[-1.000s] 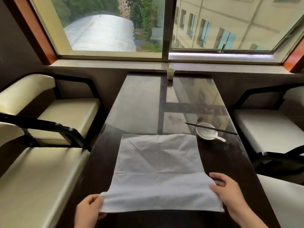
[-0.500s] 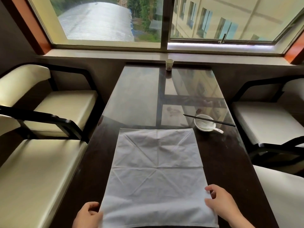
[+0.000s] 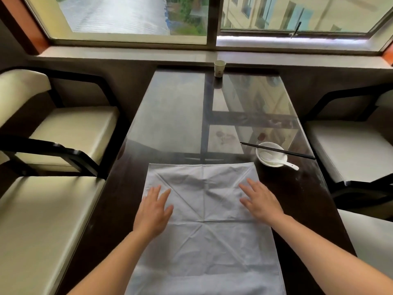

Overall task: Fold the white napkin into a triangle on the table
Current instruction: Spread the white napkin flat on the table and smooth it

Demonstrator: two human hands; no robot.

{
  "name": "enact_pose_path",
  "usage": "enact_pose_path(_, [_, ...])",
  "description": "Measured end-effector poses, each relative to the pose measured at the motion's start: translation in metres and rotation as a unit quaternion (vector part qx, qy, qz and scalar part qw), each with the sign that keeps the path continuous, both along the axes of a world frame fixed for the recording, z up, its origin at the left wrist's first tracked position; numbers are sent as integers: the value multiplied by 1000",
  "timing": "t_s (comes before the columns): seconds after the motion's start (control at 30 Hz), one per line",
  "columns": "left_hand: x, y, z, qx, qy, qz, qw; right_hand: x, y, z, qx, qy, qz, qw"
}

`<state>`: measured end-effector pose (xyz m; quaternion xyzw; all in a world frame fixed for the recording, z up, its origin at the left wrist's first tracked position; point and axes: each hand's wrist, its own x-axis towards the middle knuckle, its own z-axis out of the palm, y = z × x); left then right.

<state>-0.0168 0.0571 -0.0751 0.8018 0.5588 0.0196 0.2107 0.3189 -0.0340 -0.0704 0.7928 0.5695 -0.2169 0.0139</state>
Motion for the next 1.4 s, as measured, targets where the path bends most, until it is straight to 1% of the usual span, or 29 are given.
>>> enact_pose_path(0.07, [13, 18, -13, -15, 41, -39, 998, -6, 9, -11, -24, -30, 47, 998])
enact_pose_path(0.17, [22, 38, -32, -18, 102, -70, 992, -10, 17, -26, -30, -51, 80, 995])
enact_pose_path(0.37, [13, 54, -49, 6, 129, -43, 991, 2, 29, -37, -15, -81, 52, 995])
enact_pose_path(0.5, [29, 55, -46, 32, 106, -55, 992, -10, 38, -40, 15, -71, 43, 996])
enact_pose_path(0.57, [37, 57, -47, 25, 98, -72, 992, -18, 40, -42, 15, -58, 53, 997])
enact_pose_path(0.73, [35, 67, -50, 10, 124, -83, 989, -19, 36, -43, 9, -77, 41, 996])
enact_pose_path(0.9, [24, 53, -43, 30, 104, -59, 992, -18, 1, -36, 21, -95, 53, 994])
enact_pose_path(1.13, [-5, -12, -46, 35, 119, -69, 990, -31, -64, -42, 5, -86, 126, 988])
enact_pose_path(1.3, [-13, -13, -53, 43, 133, -78, 987, -28, -87, -47, -17, -107, 80, 991])
enact_pose_path(1.4, [-11, -10, -49, 34, 137, -80, 987, -34, -89, -40, -16, -110, 79, 991])
